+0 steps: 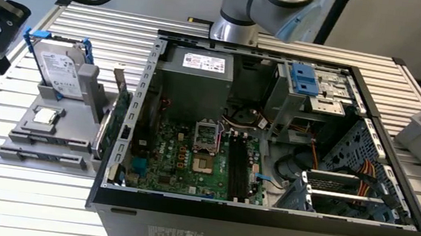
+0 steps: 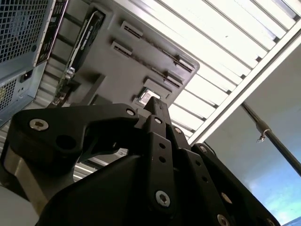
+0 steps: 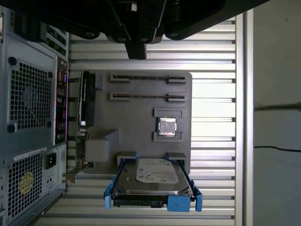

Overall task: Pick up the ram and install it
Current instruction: 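Pick up the ram and move it above insertion slot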

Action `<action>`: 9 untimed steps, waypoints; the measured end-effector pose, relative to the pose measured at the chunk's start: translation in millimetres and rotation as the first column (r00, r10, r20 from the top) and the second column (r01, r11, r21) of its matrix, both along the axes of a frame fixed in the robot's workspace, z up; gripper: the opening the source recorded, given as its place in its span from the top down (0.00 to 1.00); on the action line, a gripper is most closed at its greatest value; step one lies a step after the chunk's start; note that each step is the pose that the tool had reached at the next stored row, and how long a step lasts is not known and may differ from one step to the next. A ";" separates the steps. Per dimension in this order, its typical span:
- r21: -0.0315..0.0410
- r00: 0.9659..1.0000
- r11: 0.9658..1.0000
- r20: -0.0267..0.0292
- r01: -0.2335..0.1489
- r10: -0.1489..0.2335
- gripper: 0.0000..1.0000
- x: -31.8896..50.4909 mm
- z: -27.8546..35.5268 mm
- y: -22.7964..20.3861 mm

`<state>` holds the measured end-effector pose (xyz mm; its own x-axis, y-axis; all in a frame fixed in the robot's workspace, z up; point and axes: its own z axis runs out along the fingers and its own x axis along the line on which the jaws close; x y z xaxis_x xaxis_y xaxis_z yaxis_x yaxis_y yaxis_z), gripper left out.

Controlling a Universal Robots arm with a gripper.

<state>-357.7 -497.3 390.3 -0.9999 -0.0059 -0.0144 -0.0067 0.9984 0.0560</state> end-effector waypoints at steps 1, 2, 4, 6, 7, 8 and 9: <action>0.000 1.000 1.000 0.000 -0.012 0.012 1.00 -0.1 0.0 0.0; 0.000 1.000 1.000 0.000 -0.020 0.020 1.00 -0.1 -0.1 0.0; 0.000 1.000 1.000 0.000 -0.022 0.022 1.00 -0.1 -0.1 0.1; 0.000 1.000 1.000 0.000 -0.023 0.023 1.00 0.0 -0.1 0.0; 0.000 1.000 1.000 0.000 -0.023 0.023 1.00 0.0 -0.1 0.0; 0.000 1.000 1.000 0.000 -0.023 0.023 1.00 0.0 -0.1 0.0; 0.000 1.000 1.000 0.000 -0.023 0.023 1.00 0.0 -0.1 0.0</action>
<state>-357.7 -497.3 390.2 -0.9995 -0.0286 -0.0145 -0.0294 0.9980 0.0560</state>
